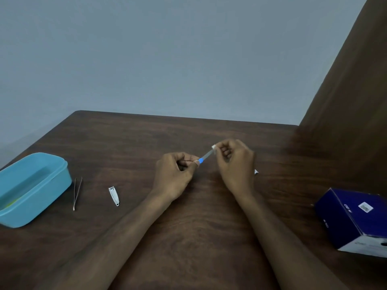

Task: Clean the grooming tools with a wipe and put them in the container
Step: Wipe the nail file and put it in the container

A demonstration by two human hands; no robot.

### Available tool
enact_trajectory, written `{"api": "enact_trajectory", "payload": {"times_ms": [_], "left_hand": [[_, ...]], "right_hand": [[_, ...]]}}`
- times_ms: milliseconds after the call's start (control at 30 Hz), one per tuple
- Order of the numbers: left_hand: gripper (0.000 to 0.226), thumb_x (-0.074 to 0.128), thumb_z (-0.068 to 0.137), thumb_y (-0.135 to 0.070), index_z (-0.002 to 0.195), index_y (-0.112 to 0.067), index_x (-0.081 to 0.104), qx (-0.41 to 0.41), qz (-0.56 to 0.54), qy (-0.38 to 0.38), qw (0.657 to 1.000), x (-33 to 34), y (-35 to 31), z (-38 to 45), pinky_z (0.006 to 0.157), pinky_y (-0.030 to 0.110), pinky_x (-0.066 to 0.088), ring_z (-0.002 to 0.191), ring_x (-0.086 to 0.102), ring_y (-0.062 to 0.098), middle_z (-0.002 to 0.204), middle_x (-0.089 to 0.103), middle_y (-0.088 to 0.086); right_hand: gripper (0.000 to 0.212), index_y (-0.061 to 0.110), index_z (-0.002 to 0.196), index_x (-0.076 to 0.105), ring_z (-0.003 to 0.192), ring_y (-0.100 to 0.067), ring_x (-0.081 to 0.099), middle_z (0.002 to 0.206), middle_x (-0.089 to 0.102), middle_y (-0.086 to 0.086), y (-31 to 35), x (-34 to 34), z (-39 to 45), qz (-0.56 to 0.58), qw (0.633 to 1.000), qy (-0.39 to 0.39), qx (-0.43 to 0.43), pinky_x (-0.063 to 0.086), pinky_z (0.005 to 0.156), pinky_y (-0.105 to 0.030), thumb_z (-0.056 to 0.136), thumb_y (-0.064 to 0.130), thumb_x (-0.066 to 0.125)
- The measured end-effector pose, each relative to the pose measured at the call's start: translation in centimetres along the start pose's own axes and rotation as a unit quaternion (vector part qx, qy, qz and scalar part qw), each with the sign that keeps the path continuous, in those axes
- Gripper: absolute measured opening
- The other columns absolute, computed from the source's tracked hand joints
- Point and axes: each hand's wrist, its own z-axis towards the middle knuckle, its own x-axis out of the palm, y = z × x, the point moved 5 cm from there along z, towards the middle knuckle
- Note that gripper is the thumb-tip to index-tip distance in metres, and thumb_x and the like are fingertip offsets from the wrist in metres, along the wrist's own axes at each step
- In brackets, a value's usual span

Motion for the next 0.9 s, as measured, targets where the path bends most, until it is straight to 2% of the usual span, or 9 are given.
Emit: {"api": "enact_trajectory", "payload": {"times_ms": [67,167,233,433,533,600,667,800,900], "left_hand": [[0.006,0.08,0.094,-0.021,0.092,-0.024,0.085,0.003,0.007,0.0,1.0,0.0,-0.1,0.0,0.058,0.019,0.053,0.058,0.066,0.004,0.076,0.078,-0.007],[0.005,0.081,0.094,-0.023,0.091,-0.024,0.085,0.001,0.007,-0.008,1.0,-0.1,0.1,0.1,0.061,0.025,0.057,0.06,0.07,0.008,0.077,0.079,-0.008],[0.005,0.08,0.094,-0.024,0.092,-0.024,0.084,-0.001,0.009,-0.007,1.0,-0.1,0.1,0.1,0.061,0.028,0.058,0.062,0.073,0.011,0.078,0.079,-0.008],[0.007,0.077,0.097,-0.017,0.094,-0.019,0.084,-0.007,-0.001,-0.016,1.0,-0.3,-0.3,-0.1,0.05,0.016,0.051,0.052,0.068,0.009,0.079,0.079,-0.001],[0.007,0.077,0.097,-0.016,0.094,-0.018,0.083,-0.01,-0.001,-0.021,1.0,-0.3,-0.4,-0.2,0.048,0.014,0.049,0.05,0.067,0.008,0.077,0.078,-0.001],[0.007,0.077,0.097,-0.017,0.093,-0.019,0.082,-0.011,-0.001,-0.04,0.999,-0.5,-0.4,-0.2,0.048,0.014,0.048,0.047,0.068,0.007,0.075,0.077,-0.004],[0.006,0.077,0.096,-0.019,0.094,-0.021,0.082,-0.018,-0.006,-0.059,0.998,-0.7,-0.3,0.0,0.048,0.015,0.049,0.046,0.069,0.009,0.073,0.075,-0.008],[0.005,0.078,0.096,-0.02,0.094,-0.022,0.082,-0.023,-0.015,-0.062,0.998,-0.7,-0.1,0.1,0.047,0.018,0.049,0.046,0.068,0.01,0.066,0.071,-0.015],[0.005,0.077,0.096,-0.019,0.094,-0.021,0.082,-0.019,-0.012,-0.056,0.998,-0.6,-0.2,0.0,0.046,0.018,0.049,0.045,0.067,0.009,0.065,0.071,-0.013]], "right_hand": [[0.011,0.014,0.083,0.073,0.066,-0.006,0.06,0.078,0.068,0.004,-0.4,-0.5,0.1,-0.003,1.0,-0.022,0.018,0.054,0.067,-0.029,0.091,0.009,0.078],[0.011,0.011,0.086,0.07,0.07,-0.009,0.058,0.082,0.065,0.002,1.9,0.0,-1.4,-0.006,0.998,0.021,-0.061,0.051,0.068,-0.026,0.09,0.002,0.074],[0.012,0.011,0.086,0.068,0.072,-0.011,0.058,0.083,0.063,0.002,2.3,0.1,-1.6,-0.005,0.997,0.025,-0.077,0.05,0.069,-0.028,0.09,0.001,0.073],[0.01,0.014,0.093,0.071,0.076,-0.013,0.064,0.089,0.067,0.002,-1.3,-1.5,-0.1,-0.043,0.997,-0.058,0.036,0.058,0.076,-0.039,0.091,0.005,0.072],[0.017,0.017,0.108,0.075,0.096,-0.028,0.066,0.103,0.072,-0.001,-1.7,-0.4,-0.1,-0.095,0.995,0.017,0.033,0.05,0.092,-0.037,0.094,0.02,0.068],[0.036,0.023,0.114,0.078,0.106,-0.029,0.061,0.106,0.071,0.001,-1.5,0.8,-0.4,-0.142,0.984,0.098,0.034,0.043,0.093,-0.038,0.091,0.045,0.06],[0.042,0.03,0.113,0.08,0.106,-0.025,0.056,0.106,0.068,0.005,-0.9,1.5,-0.9,-0.171,0.975,0.141,0.022,0.039,0.087,-0.037,0.087,0.058,0.061],[0.02,0.034,0.105,0.08,0.104,-0.024,0.054,0.102,0.064,0.009,-0.9,2.2,-1.4,-0.187,0.964,0.189,-0.005,0.037,0.084,-0.035,0.089,0.045,0.076],[0.002,0.03,0.088,0.076,0.095,-0.026,0.059,0.094,0.065,0.005,-1.7,2.5,-1.1,-0.161,0.97,0.18,-0.003,0.038,0.081,-0.033,0.089,0.029,0.078]]}}
